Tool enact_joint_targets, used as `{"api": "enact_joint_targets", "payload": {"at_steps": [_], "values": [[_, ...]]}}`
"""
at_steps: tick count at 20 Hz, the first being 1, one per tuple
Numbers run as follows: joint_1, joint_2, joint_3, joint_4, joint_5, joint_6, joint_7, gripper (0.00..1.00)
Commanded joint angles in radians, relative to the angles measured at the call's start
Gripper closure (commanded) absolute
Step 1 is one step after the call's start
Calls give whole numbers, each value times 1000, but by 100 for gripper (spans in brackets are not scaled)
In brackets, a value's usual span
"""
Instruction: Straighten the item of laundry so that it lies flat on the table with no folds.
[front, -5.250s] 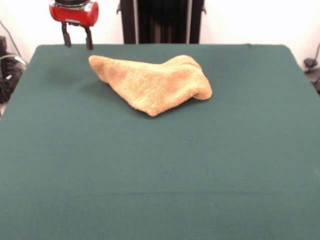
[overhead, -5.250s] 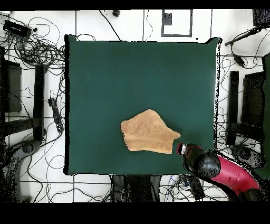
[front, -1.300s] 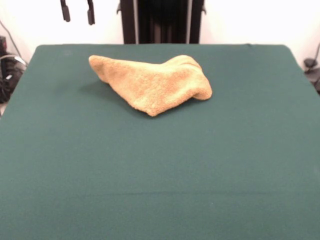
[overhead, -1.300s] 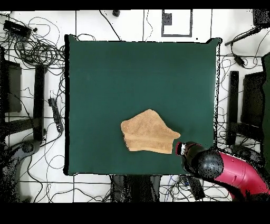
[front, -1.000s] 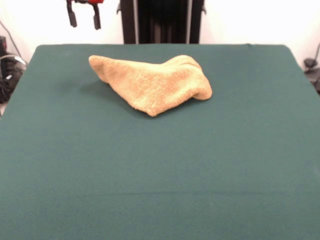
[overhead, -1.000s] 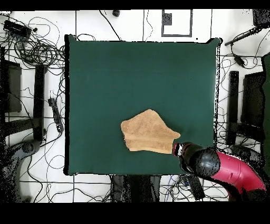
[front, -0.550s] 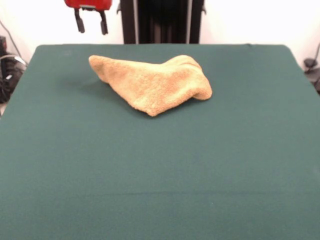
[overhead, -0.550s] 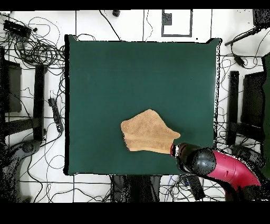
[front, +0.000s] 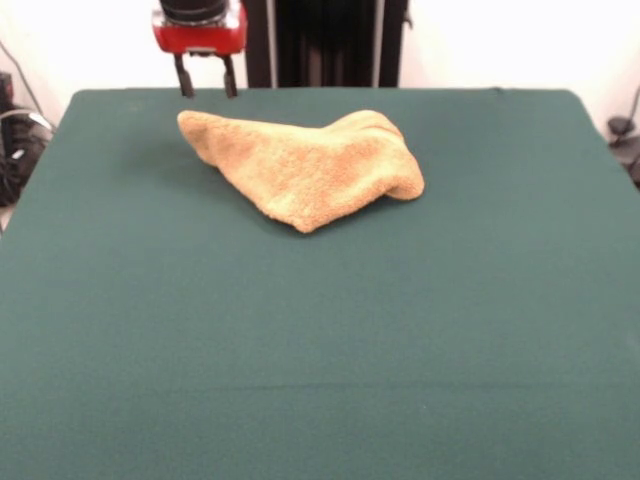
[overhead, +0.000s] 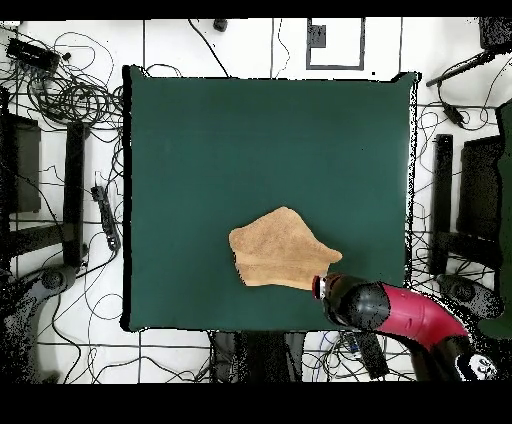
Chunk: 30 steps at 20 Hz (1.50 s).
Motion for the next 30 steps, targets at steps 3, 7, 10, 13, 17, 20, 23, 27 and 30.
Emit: {"api": "enact_joint_targets", "payload": {"at_steps": [3,7,10,13,17,20,23,27,30], "values": [[20,106,81,-71,-55,-99,37,0],[20,123,83,-86,-63,-104,35,0],[22,121,86,-92,-60,-94,35,0],[25,117,86,-94,-55,-85,43,0],[28,112,85,-94,-57,-82,46,0],[30,109,84,-93,-56,-78,47,0],[28,107,85,-91,-55,-75,45,0],[21,103,87,-85,-56,-74,41,0],[18,72,82,-53,-48,-72,52,0]]}}
